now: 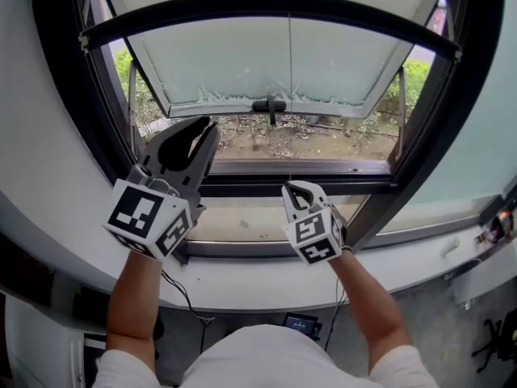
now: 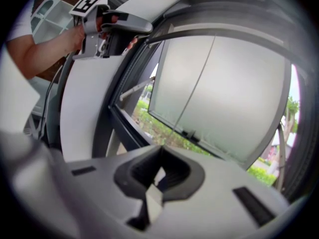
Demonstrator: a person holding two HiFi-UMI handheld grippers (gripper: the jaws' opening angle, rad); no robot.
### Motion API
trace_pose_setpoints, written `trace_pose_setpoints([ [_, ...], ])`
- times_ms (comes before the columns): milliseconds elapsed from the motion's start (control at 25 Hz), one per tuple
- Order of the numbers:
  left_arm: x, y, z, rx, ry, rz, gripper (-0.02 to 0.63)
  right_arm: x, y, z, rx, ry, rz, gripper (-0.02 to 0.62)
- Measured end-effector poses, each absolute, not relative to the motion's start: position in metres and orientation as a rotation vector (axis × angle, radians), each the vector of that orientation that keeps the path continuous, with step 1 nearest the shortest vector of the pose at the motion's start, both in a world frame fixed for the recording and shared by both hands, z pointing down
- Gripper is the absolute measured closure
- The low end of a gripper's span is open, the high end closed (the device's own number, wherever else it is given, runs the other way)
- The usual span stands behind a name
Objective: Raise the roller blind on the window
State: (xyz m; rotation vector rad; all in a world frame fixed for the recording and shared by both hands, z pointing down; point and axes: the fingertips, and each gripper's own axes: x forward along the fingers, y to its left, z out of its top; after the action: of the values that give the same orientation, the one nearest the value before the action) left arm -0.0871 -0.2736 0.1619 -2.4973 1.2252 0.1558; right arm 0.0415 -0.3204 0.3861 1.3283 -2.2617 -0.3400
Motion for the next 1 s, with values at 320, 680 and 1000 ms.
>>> trace_pose_setpoints([
  [320, -0.092, -0.266, 0.196, -2.569, 1.264, 0.180, 0.537, 0.043, -0.316, 0.384, 1.346, -2.272, -0.320, 0.572],
  [680, -0.098, -0.261, 0.242, -2.675, 1.316, 0.197, 0.537, 0.044, -0.311, 0.383, 1.349, -2.282, -0.313, 0.572],
  [1000, -0.098, -0.258, 0.280, -2.741, 1.327, 0.137, 0.537, 0.044, -0.310, 0.380, 1.338, -2.264, -0.328, 0.572],
])
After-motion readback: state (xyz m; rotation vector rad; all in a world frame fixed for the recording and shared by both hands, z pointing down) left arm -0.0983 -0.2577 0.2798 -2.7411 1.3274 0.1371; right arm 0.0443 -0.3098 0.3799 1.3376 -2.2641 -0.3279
